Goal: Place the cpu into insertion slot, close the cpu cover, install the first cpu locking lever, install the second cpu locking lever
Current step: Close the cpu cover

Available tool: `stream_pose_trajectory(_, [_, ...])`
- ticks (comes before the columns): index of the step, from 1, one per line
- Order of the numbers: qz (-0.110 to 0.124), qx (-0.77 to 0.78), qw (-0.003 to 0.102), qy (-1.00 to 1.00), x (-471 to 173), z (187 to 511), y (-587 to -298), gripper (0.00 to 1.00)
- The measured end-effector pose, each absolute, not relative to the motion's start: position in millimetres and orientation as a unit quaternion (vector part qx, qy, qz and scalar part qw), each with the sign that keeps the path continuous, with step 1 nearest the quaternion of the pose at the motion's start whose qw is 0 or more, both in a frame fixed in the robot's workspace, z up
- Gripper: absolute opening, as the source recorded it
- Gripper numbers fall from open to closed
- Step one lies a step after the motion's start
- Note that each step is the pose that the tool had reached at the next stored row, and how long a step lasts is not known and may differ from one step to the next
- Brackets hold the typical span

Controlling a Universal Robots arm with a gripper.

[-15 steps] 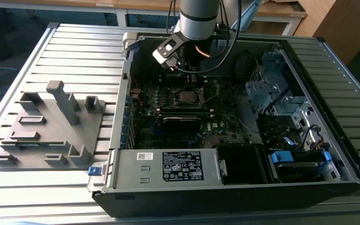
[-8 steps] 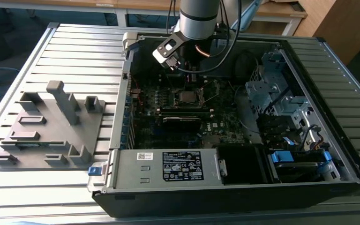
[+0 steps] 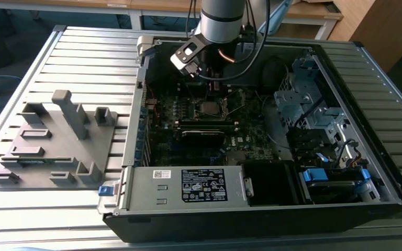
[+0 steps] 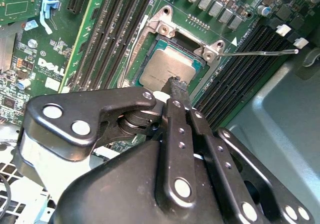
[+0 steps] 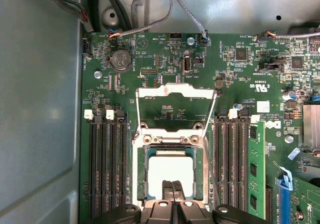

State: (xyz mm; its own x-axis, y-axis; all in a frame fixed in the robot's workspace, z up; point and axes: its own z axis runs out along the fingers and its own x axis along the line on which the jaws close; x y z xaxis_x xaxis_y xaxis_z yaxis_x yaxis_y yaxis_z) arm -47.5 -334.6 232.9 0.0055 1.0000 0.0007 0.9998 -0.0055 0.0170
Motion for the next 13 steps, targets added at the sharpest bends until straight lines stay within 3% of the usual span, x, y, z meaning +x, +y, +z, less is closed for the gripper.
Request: stream_pose_trajectory(13, [0.006, 0.709, 0.006, 0.705, -47.5, 240.2, -334.6, 0.10])
